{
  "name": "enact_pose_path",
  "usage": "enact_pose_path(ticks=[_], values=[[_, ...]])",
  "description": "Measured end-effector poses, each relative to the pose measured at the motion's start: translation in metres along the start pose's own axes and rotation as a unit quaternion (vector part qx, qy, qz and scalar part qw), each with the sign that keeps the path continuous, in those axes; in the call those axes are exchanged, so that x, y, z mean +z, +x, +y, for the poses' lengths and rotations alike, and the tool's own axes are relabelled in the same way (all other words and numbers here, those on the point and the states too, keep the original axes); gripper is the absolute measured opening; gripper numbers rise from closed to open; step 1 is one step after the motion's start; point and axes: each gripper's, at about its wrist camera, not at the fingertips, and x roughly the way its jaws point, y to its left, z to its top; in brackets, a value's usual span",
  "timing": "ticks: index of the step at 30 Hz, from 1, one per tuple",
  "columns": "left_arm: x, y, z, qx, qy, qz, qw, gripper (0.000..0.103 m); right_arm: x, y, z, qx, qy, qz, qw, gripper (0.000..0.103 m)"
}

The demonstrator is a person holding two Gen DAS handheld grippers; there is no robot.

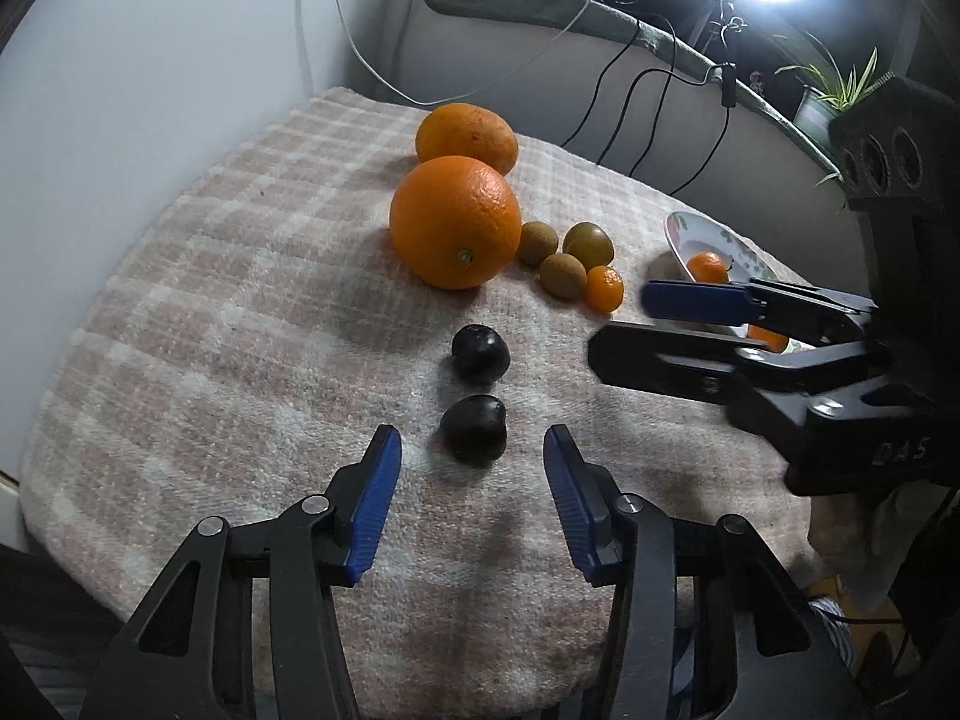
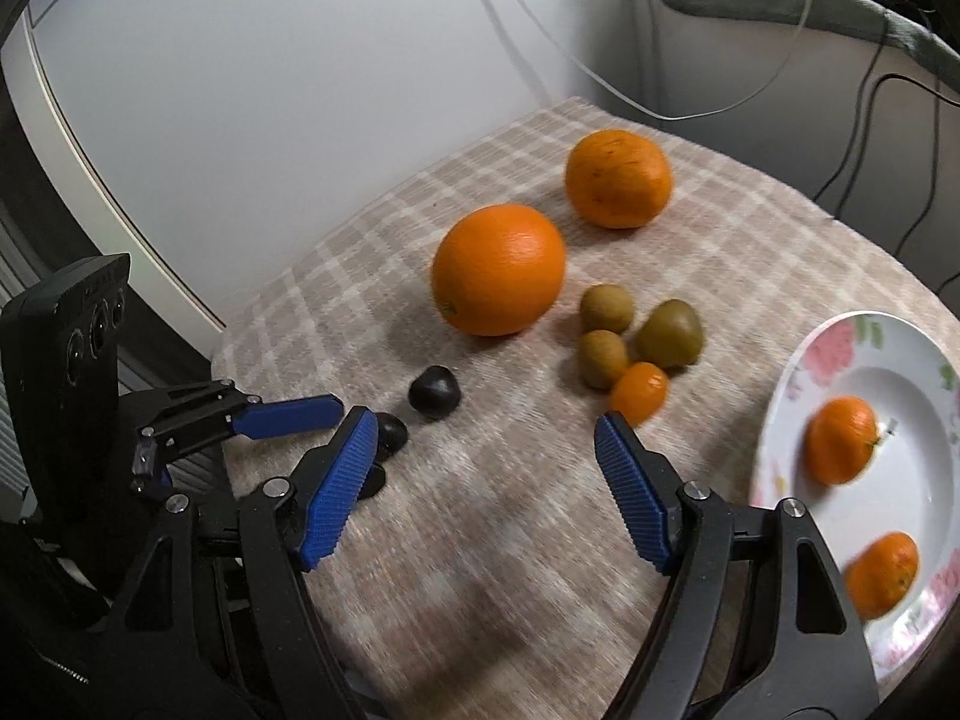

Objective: Organize fruits
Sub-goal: 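Grasp a dark plum with the left tool while the right tool grasps another plum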

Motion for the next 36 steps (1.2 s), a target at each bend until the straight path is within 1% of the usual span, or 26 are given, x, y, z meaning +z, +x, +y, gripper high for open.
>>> enact_pose_path(ticks=[1, 4, 8, 10, 17, 24, 29, 31, 34, 36], values=[[0.0, 0.0, 0.001, -0.001, -0.001, 0.001, 1.0, 0.047, 0.002, 0.004, 0.002, 0.003, -0.002, 0.004, 1.0, 0.067], [0.0, 0.003, 0.002, -0.002, -0.003, 0.002, 1.0, 0.045, 0.007, 0.014, 0.005, 0.012, -0.004, 0.014, 1.0, 0.058], [0.0, 0.004, 0.004, -0.003, -0.005, 0.001, 1.0, 0.041, 0.011, 0.026, 0.008, 0.021, -0.004, 0.024, 0.999, 0.05], [0.001, 0.005, 0.005, -0.003, -0.004, 0.0, 1.0, 0.04, 0.012, 0.031, 0.01, 0.025, -0.006, 0.029, 0.999, 0.044], [0.001, 0.006, 0.007, -0.001, 0.0, -0.001, 1.0, 0.037, 0.016, 0.046, 0.017, 0.027, -0.014, 0.044, 0.999, 0.039], [0.002, 0.007, 0.006, 0.002, 0.006, -0.003, 1.0, 0.034, 0.016, 0.057, 0.017, 0.019, -0.014, 0.06, 0.998, 0.034], [0.003, 0.01, 0.003, 0.006, 0.013, -0.002, 0.9999, 0.032, 0.015, 0.06, 0.018, 0.02, -0.016, 0.065, 0.998, 0.033], [0.003, 0.01, 0.002, 0.01, 0.015, -0.001, 0.9998, 0.031, 0.016, 0.061, 0.019, 0.022, -0.015, 0.066, 0.997, 0.028], [0.003, 0.011, 0.002, 0.012, 0.017, 0.0, 0.9998, 0.029, 0.016, 0.062, 0.018, 0.028, -0.011, 0.068, 0.997, 0.027], [0.003, 0.011, 0.001, 0.012, 0.018, 0.0, 0.9998, 0.025, 0.016, 0.062, 0.019, 0.028, -0.011, 0.067, 0.997, 0.027]])
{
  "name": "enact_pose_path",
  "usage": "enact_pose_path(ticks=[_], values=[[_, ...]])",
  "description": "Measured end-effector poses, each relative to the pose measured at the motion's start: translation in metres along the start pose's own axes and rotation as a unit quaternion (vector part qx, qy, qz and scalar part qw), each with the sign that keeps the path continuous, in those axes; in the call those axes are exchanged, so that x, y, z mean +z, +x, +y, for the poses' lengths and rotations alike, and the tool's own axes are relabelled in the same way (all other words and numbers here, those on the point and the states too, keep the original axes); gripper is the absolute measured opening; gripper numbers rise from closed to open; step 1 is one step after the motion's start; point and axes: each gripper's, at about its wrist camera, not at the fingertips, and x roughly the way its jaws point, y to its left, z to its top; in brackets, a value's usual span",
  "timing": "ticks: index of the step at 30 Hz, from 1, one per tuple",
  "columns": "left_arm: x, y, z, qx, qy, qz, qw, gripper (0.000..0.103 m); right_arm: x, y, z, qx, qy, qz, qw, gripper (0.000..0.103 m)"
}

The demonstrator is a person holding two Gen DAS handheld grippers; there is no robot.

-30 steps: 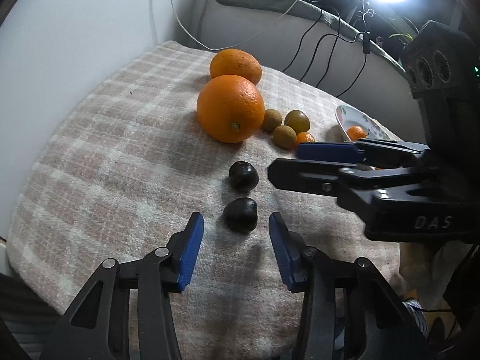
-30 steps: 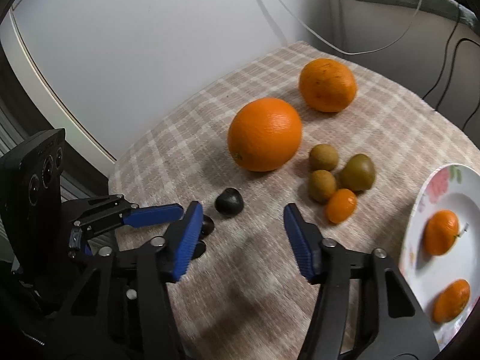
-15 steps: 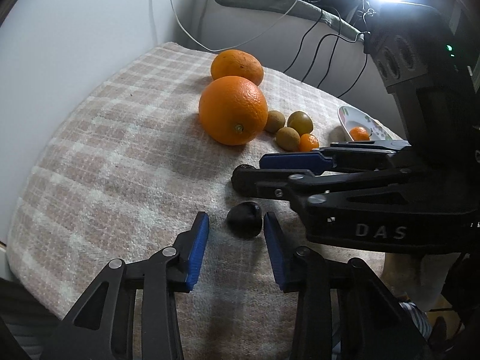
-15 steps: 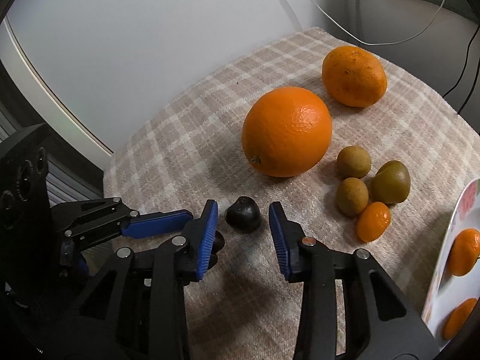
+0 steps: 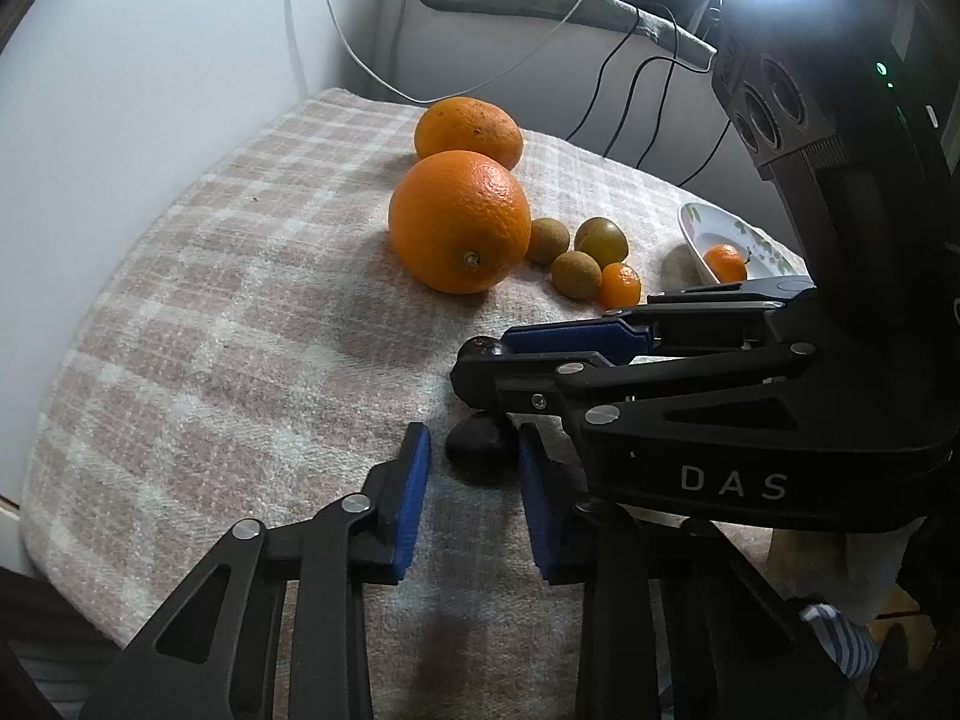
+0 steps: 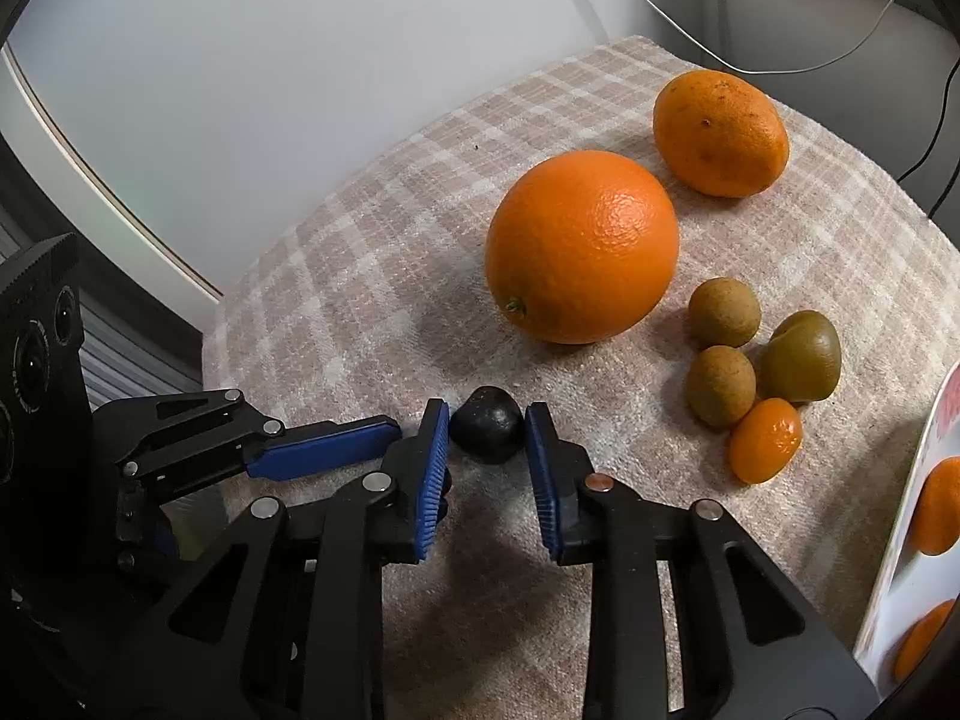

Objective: Organize fruits
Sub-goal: 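Grasp a dark plum with the left tool while the right tool grasps another plum, then carry both plums over the plate and open both tools to release them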

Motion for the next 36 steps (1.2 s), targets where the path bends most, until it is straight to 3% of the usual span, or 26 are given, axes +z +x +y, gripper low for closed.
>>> enact_pose_path(ticks=[18, 36], values=[[0.0, -0.002, -0.003, -0.002, -0.002, 0.0, 1.0, 0.022, -0.003, -0.008, -0.003, 0.004, 0.013, -0.013, 1.0, 0.027], [0.012, -0.008, -0.022, -0.018, 0.012, -0.013, 0.9997, 0.022, -0.013, -0.055, -0.03, -0.003, 0.045, -0.058, 0.997, 0.027]])
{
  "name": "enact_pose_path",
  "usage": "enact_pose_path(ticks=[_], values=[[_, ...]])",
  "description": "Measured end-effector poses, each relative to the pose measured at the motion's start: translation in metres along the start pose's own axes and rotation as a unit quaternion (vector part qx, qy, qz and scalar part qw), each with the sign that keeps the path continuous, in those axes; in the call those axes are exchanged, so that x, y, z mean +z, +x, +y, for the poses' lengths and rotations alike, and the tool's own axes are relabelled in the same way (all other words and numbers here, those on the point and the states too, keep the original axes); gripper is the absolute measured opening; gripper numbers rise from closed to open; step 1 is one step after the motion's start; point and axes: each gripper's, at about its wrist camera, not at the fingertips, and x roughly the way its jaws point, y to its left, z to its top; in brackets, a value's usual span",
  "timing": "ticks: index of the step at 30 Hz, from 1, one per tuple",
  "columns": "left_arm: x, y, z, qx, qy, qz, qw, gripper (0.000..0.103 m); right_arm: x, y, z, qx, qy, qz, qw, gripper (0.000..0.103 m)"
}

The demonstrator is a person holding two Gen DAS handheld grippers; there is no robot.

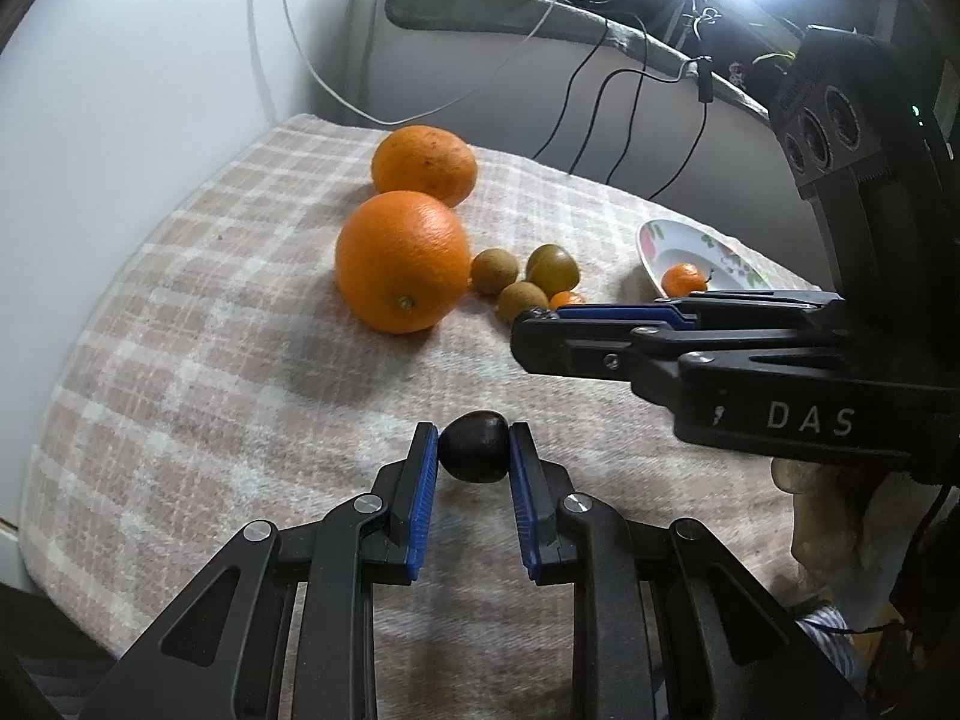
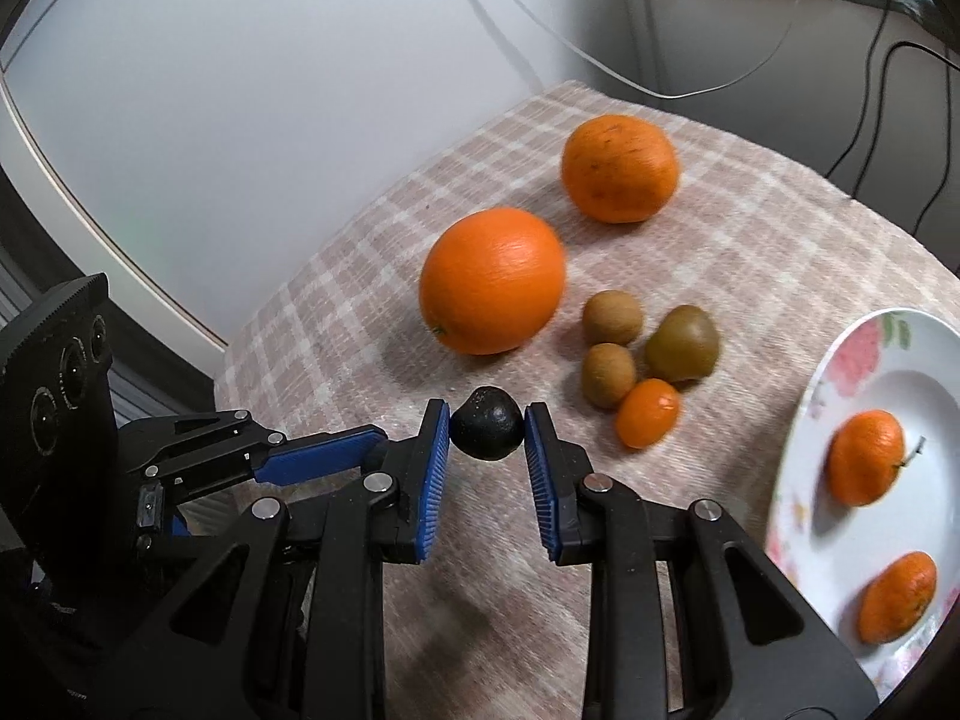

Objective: Organize fruits
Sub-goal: 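Carry both plums over the plate and open both tools to release them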

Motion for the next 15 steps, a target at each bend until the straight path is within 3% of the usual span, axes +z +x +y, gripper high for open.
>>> enact_pose_path(ticks=[15], values=[[0.016, 0.001, -0.034, -0.028, 0.029, -0.014, 0.9991, 0.022, -0.011, -0.054, -0.034, -0.032, 0.032, -0.048, 0.998, 0.027]])
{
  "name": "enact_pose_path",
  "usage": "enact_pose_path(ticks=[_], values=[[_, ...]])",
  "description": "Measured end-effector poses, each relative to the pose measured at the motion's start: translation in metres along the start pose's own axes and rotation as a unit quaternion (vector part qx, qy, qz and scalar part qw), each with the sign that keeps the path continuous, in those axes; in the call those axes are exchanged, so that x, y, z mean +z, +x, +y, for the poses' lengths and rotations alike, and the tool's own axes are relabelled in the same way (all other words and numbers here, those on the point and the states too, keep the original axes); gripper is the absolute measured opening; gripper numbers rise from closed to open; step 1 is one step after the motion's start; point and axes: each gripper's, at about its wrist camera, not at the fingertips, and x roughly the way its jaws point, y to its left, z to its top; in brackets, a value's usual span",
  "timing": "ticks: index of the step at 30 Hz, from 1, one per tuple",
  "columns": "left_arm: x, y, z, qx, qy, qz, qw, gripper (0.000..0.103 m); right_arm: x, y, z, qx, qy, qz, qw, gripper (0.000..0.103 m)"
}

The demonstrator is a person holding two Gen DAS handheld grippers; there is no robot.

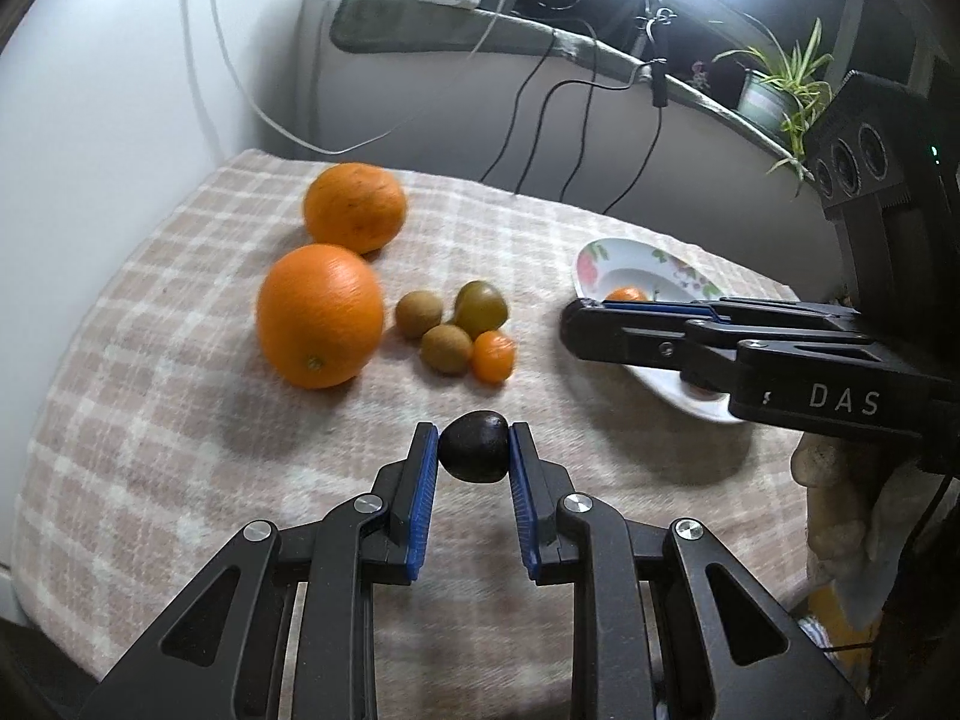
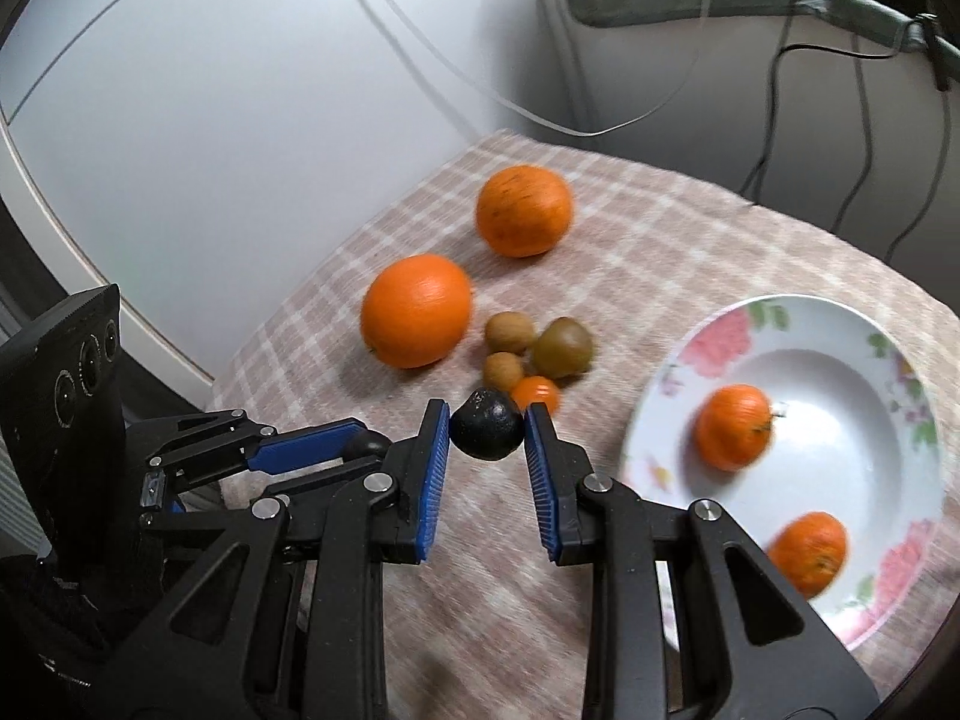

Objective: Organize fruits
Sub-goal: 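Carry both plums over the plate and open both tools to release them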

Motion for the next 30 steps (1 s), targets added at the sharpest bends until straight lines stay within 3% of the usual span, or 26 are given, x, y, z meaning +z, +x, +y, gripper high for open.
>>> enact_pose_path(ticks=[30], values=[[0.028, 0.037, -0.083, -0.054, 0.072, 0.014, 0.9959, 0.022, -0.034, -0.081, -0.098, -0.1, 0.091, -0.061, 0.989, 0.027]])
